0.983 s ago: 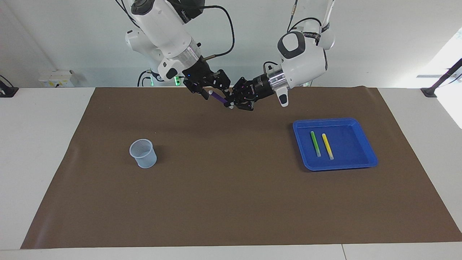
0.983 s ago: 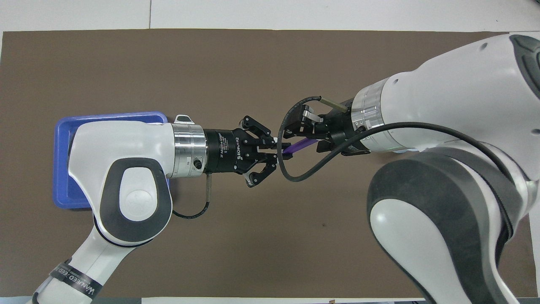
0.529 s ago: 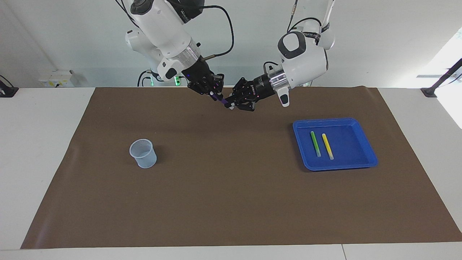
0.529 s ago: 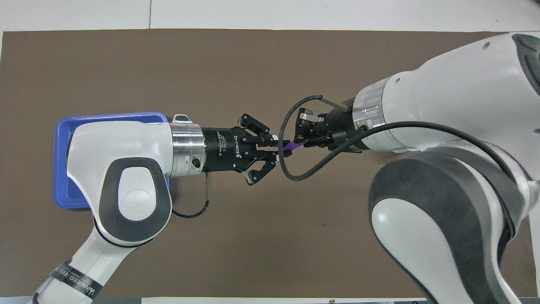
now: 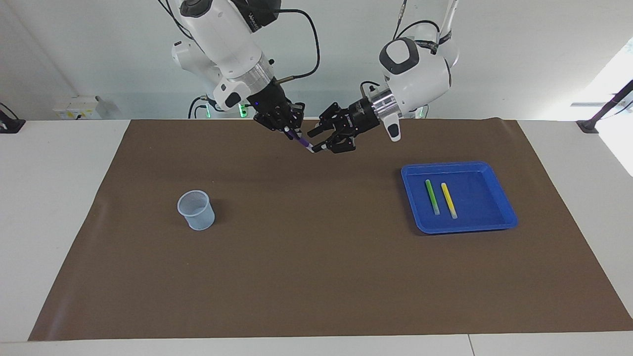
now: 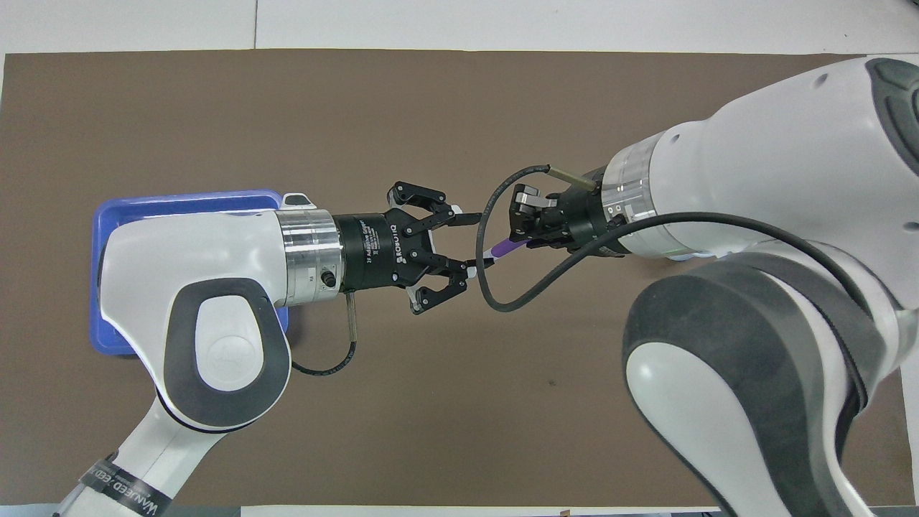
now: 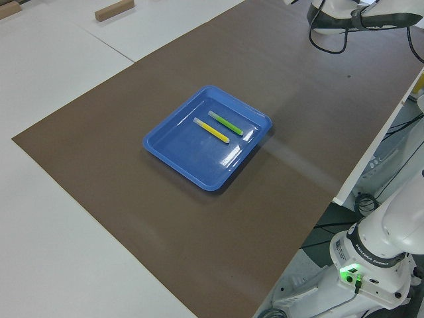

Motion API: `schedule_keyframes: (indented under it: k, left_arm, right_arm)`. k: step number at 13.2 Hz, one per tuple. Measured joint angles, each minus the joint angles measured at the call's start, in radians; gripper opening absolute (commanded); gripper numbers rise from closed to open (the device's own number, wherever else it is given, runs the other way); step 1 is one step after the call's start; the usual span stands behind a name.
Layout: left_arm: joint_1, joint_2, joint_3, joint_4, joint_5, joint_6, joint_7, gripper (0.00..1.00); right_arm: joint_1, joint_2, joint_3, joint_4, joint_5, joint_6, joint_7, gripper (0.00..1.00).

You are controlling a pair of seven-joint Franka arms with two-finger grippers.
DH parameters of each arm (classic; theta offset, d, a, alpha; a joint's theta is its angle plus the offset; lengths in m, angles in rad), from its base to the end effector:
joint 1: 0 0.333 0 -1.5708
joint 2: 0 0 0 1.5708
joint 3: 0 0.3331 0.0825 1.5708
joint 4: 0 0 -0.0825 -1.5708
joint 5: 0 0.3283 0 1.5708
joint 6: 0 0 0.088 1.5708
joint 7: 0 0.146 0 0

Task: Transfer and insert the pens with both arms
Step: 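Move the purple pen into the cup while the left gripper returns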

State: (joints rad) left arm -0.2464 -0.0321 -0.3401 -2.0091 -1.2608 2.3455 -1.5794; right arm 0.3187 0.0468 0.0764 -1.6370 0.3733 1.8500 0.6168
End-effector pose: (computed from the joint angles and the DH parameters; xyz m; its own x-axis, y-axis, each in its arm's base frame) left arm 0.4367 -0.3416 0.5360 -0.1493 0.4697 -0.8701 0.9848 0.1499 -0.0881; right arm 0.4874 0.2481 0.5856 0.9577 -0.2727 -0.0921 -0.2869 -0.8781 -0.3830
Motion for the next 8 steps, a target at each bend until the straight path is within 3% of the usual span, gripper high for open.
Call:
schedule_keyframes:
  k: [4, 8]
  left_arm:
    - [0.011, -0.010, 0.012, -0.012, 0.000, 0.008, -0.005, 1.00]
    - [0.078, -0.011, 0.013, -0.028, 0.022, -0.028, 0.013, 1.00]
  right_arm:
    - [-0.043, -0.004, -0.009, -0.034, -0.122, -0.005, -0.120, 0.00]
    - [-0.195, -0.038, -0.016, -0.138, -0.198, -0.002, -0.383, 0.00]
